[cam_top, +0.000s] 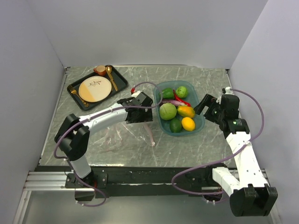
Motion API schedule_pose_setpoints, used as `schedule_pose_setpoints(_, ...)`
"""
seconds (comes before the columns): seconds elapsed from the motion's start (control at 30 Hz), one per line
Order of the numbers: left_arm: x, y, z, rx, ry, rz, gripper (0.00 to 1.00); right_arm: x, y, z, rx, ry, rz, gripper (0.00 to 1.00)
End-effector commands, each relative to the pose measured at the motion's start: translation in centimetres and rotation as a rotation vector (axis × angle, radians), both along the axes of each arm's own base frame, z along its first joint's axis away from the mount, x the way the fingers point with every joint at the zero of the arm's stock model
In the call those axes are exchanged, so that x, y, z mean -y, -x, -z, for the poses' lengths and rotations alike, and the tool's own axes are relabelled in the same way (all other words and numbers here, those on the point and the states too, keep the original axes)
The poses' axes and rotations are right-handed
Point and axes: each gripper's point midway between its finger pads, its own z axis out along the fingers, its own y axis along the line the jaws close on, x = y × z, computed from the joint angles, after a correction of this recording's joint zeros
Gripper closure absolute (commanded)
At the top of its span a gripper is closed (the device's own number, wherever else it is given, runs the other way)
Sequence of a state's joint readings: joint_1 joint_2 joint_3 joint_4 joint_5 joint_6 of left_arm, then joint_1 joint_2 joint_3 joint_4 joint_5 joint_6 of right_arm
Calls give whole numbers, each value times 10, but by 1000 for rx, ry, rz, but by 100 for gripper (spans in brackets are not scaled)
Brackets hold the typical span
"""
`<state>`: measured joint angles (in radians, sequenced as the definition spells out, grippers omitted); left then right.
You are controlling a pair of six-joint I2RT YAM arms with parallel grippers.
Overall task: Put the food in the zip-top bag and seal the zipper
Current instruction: Open the zipper of the food storage bag at the center of the board.
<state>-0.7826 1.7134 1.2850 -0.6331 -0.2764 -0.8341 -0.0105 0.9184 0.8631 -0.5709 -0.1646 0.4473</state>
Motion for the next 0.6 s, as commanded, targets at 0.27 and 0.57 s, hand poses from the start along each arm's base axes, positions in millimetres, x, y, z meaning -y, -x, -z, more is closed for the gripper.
schedule_pose_setpoints(0.27,18,-24,10,-5,-41,-10,21,-9,10,-20,46,-6,-36,0)
schedule_pose_setpoints(0.57,17,-23,21,-28,-64,-9,61,-12,10,-20,36,-16,-43,0)
